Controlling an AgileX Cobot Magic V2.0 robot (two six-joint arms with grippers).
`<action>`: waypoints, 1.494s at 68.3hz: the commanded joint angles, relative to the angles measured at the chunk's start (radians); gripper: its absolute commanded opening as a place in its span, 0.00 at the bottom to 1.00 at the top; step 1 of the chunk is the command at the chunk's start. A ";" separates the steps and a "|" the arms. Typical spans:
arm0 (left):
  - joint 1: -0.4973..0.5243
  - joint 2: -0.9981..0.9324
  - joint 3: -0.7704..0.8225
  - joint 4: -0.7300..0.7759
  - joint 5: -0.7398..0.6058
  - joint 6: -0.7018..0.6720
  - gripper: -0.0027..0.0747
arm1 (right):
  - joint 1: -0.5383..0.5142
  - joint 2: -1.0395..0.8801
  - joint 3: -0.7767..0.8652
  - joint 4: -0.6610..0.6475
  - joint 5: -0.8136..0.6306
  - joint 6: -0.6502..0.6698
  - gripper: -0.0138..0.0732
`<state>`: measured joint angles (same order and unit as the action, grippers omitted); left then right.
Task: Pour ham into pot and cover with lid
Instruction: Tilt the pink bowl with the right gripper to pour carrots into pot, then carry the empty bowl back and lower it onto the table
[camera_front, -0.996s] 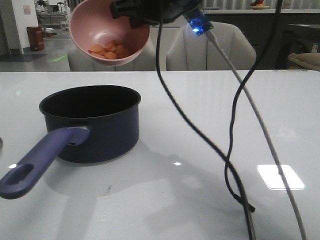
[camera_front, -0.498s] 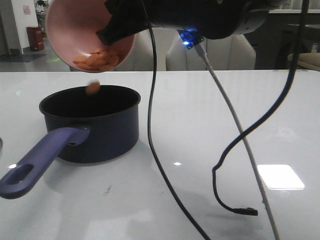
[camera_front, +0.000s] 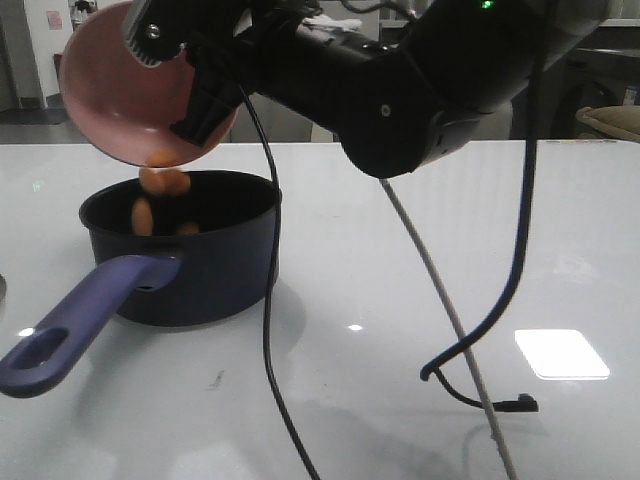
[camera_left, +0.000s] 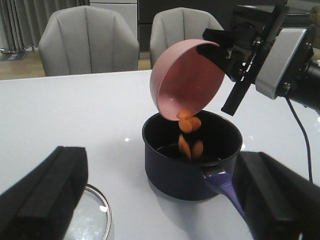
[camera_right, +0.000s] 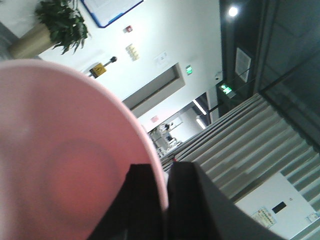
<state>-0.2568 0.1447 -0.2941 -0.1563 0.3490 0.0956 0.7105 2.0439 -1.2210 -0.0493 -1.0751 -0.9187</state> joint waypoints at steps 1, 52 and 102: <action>-0.007 0.011 -0.029 -0.004 -0.080 -0.001 0.84 | -0.003 -0.061 -0.015 0.010 -0.137 0.003 0.31; -0.007 0.011 -0.029 -0.004 -0.080 -0.001 0.84 | -0.021 -0.290 -0.010 0.263 0.691 0.664 0.31; -0.007 0.011 -0.029 -0.004 -0.080 -0.001 0.84 | -0.426 -0.461 -0.006 0.332 1.534 0.693 0.31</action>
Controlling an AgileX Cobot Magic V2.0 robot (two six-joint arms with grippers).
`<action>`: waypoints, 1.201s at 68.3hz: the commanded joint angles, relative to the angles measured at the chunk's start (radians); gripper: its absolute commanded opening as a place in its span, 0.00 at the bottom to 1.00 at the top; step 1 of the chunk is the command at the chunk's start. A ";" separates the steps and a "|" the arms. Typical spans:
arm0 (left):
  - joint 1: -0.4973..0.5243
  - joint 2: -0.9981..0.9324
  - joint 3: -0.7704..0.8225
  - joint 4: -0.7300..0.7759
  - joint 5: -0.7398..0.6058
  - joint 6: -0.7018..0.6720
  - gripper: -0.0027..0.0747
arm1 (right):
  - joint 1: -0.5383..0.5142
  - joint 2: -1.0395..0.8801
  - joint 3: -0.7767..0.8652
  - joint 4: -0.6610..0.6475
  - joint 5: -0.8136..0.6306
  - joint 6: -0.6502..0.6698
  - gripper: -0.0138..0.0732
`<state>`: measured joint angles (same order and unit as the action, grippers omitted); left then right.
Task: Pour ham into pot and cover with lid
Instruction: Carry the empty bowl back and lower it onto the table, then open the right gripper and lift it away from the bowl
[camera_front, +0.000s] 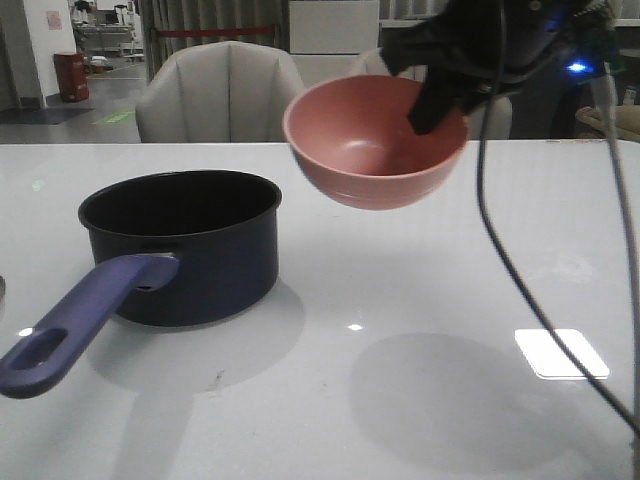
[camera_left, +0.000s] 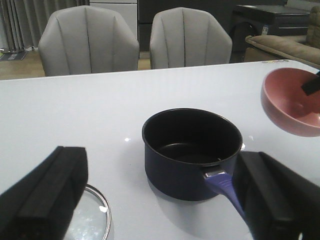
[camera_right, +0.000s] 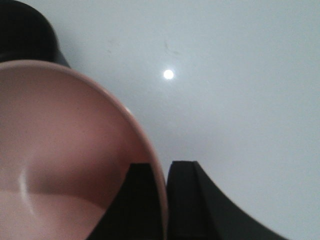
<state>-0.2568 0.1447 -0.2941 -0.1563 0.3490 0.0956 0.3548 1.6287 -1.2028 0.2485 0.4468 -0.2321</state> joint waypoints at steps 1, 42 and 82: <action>-0.007 0.011 -0.029 -0.004 -0.080 -0.001 0.84 | -0.081 -0.044 -0.024 0.041 0.019 0.007 0.31; -0.007 0.011 -0.029 -0.004 -0.080 -0.001 0.84 | -0.225 0.183 -0.026 0.109 0.125 0.005 0.33; -0.007 0.011 -0.029 -0.004 -0.080 -0.001 0.84 | -0.225 -0.096 -0.047 0.030 0.149 -0.029 0.70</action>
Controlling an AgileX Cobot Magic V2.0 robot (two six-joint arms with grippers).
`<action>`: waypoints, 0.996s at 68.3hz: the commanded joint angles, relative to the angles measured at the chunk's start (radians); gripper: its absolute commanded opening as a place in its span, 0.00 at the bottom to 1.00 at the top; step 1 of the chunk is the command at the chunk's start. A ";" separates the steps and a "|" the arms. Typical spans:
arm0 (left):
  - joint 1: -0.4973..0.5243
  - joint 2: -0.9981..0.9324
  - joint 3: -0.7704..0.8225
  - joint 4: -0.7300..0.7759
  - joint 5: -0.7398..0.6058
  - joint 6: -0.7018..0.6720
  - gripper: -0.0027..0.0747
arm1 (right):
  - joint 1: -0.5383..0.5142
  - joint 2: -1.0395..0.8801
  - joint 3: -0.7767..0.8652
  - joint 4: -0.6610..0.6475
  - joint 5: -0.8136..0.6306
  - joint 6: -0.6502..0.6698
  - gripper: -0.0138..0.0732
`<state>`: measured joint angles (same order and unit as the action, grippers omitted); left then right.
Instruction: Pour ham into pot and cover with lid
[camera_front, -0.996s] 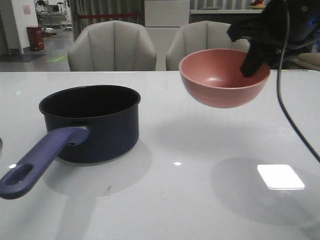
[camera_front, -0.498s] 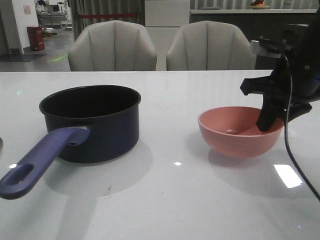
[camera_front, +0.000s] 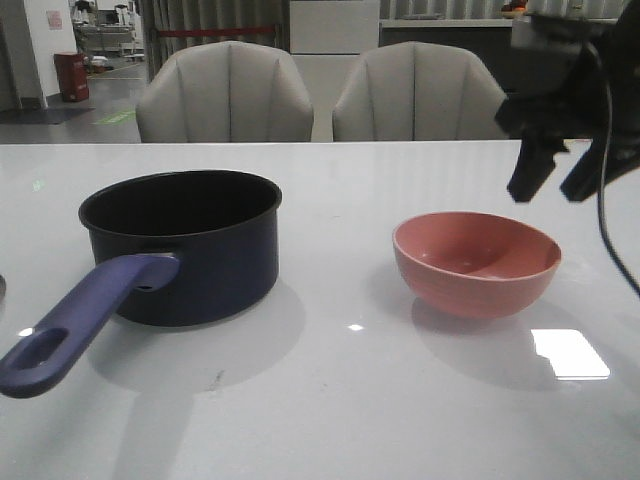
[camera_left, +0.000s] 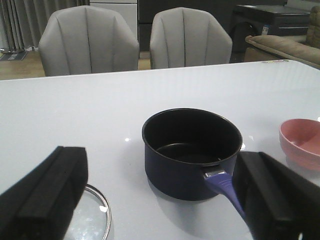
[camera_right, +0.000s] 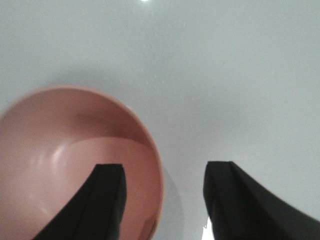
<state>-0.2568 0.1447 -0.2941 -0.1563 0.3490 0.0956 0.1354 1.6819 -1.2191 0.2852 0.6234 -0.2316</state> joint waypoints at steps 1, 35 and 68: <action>-0.007 0.011 -0.029 -0.004 -0.080 -0.001 0.84 | -0.006 -0.166 -0.030 -0.007 -0.029 -0.032 0.70; -0.007 0.011 -0.029 -0.004 -0.084 -0.001 0.84 | 0.120 -0.779 0.358 -0.001 -0.410 -0.036 0.70; -0.007 0.011 -0.029 -0.004 -0.087 -0.001 0.84 | 0.140 -1.425 0.839 -0.001 -0.527 -0.036 0.70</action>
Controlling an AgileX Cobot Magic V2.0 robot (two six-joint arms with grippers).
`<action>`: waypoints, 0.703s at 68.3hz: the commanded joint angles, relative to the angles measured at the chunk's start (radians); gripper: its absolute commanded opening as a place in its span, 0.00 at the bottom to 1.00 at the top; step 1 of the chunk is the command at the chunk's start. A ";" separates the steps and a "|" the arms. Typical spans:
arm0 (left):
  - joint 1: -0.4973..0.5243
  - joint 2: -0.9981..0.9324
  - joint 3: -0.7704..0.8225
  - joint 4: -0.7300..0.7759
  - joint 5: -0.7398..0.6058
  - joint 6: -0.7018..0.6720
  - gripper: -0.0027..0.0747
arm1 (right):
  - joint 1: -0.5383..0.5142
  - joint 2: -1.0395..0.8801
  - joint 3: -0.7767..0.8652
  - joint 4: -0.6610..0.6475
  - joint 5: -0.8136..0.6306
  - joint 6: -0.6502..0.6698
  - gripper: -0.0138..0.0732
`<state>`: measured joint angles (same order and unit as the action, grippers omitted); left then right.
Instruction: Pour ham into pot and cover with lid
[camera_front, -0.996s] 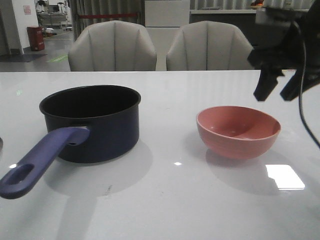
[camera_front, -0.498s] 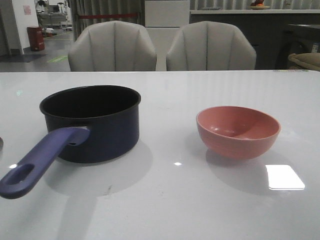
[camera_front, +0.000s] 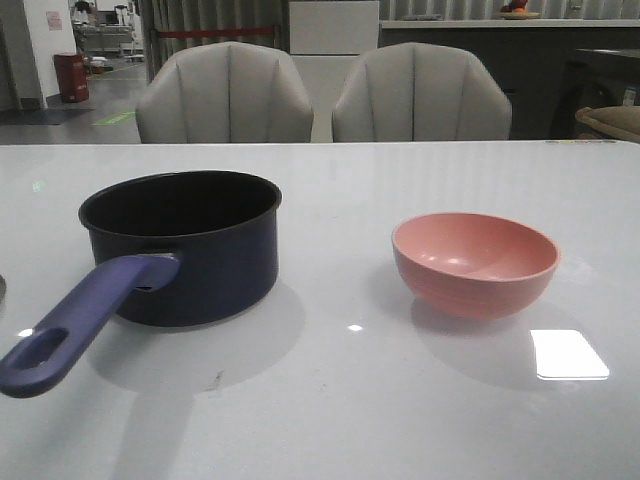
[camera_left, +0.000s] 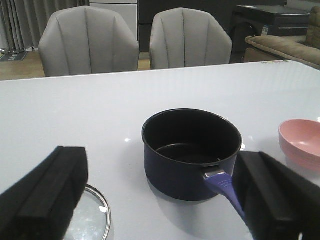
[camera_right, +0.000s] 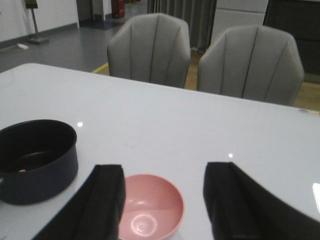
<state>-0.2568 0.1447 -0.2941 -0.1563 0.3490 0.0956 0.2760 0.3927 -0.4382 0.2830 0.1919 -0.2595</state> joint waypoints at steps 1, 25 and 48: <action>-0.007 0.011 -0.029 -0.004 -0.087 -0.001 0.84 | -0.001 -0.136 0.058 0.001 -0.095 -0.008 0.70; -0.007 0.011 -0.029 -0.004 -0.087 -0.001 0.84 | -0.001 -0.364 0.221 0.001 -0.059 -0.008 0.60; -0.007 0.011 -0.027 -0.004 -0.087 -0.001 0.84 | -0.001 -0.364 0.223 0.001 -0.043 -0.008 0.33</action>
<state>-0.2568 0.1447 -0.2941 -0.1563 0.3467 0.0956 0.2760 0.0191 -0.1929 0.2849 0.2188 -0.2595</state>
